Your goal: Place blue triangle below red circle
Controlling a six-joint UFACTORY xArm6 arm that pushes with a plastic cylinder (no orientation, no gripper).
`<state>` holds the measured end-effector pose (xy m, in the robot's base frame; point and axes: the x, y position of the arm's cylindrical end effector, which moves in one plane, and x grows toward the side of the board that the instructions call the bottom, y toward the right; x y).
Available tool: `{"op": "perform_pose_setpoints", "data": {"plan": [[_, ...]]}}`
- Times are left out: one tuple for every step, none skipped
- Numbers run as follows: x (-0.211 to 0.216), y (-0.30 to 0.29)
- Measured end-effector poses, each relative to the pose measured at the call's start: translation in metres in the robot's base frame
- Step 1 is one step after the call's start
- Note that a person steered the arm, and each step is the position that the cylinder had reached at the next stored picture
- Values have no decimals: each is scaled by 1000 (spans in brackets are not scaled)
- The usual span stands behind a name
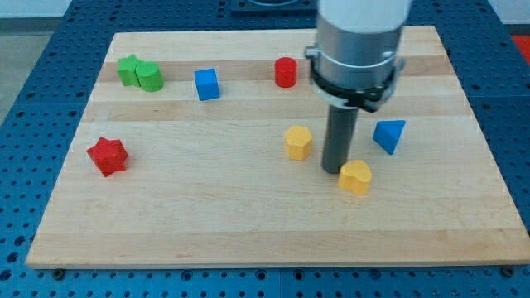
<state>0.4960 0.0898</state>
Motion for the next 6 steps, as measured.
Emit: {"op": "perform_pose_setpoints", "data": {"plan": [[0, 30], [0, 59], [0, 67], [0, 104], [-1, 111], [-27, 98]]}}
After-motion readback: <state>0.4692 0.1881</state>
